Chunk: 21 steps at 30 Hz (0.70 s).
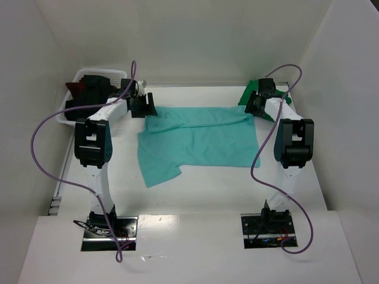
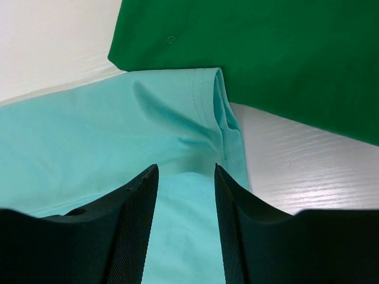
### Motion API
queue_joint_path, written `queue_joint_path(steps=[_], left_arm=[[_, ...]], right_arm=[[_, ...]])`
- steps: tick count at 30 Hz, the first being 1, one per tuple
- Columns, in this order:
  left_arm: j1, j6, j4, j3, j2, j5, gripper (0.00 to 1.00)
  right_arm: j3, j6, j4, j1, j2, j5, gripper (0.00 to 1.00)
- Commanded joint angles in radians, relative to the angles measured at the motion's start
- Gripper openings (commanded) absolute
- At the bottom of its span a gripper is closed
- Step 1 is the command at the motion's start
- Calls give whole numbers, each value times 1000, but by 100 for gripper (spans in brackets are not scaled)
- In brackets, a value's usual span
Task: Fold and stack the t-shirts
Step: Fold the flattened tshirt in 1/3 of the way
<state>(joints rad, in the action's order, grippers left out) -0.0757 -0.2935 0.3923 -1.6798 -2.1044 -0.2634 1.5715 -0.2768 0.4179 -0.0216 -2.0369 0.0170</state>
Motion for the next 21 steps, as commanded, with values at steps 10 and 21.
queue_joint_path(steps=[10,21], left_arm=[[-24,22,16,-77,-46,7,67],[-24,2,16,25,43,-2,60]], right_arm=[[12,-21,-41,-9,6,-17,48],[12,-12,-31,-9,-3,-17,48]])
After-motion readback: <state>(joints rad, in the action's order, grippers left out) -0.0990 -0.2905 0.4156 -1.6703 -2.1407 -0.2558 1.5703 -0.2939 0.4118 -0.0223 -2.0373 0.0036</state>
